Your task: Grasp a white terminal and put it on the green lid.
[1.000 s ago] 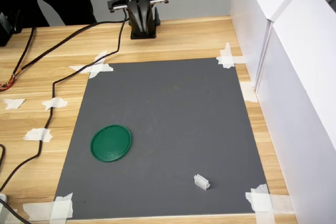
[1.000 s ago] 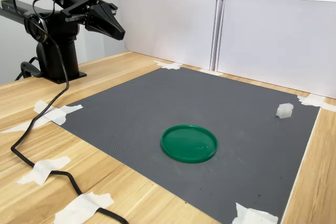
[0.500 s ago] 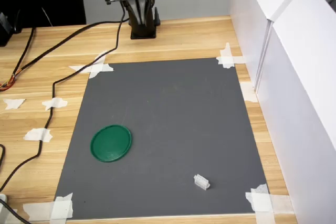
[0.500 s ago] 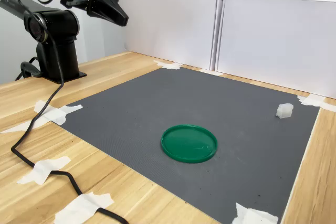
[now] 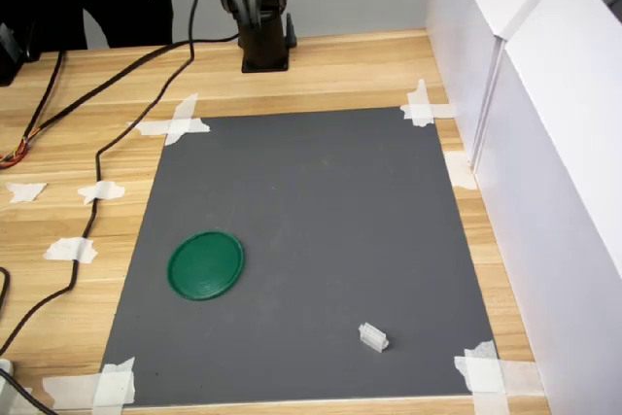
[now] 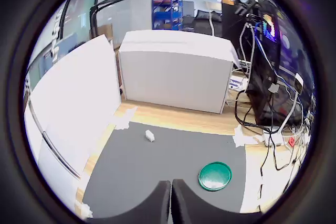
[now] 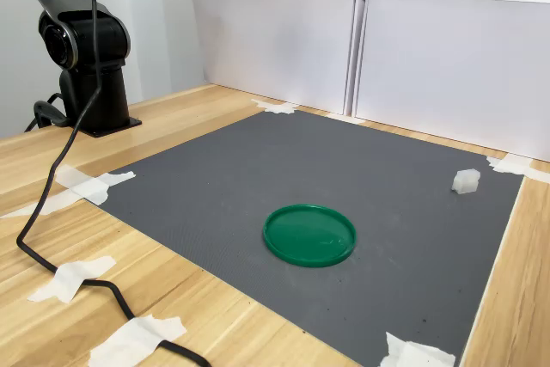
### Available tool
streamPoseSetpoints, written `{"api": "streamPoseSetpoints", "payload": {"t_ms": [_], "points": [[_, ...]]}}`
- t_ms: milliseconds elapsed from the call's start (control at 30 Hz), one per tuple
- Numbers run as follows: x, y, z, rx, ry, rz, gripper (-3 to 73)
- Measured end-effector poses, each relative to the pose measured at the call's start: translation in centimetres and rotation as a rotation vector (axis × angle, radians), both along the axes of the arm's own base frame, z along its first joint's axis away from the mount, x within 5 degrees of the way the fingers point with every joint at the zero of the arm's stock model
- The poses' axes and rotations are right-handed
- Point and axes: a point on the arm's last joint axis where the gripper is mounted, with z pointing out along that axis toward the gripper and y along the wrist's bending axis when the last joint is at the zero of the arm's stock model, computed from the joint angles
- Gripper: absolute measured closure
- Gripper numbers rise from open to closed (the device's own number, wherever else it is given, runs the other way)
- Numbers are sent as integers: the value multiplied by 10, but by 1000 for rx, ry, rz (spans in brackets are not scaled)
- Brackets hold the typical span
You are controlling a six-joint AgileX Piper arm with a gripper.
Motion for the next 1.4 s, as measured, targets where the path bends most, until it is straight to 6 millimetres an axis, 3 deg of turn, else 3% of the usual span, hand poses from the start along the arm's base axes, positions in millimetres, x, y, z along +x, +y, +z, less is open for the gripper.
{"api": "streamPoseSetpoints", "payload": {"t_ms": [233, 400, 500, 733, 867, 1233, 1400], "points": [[37, 7, 6, -202, 152, 181, 704], [67, 14, 4, -258, 275, 304, 625], [88, 16, 4, -294, 316, 353, 519], [136, 16, 8, -420, 319, 412, 194], [156, 20, 7, -440, 353, 445, 90], [204, 75, -8, -510, 434, 592, 74], [229, 88, -11, -503, 403, 583, 74]]}}
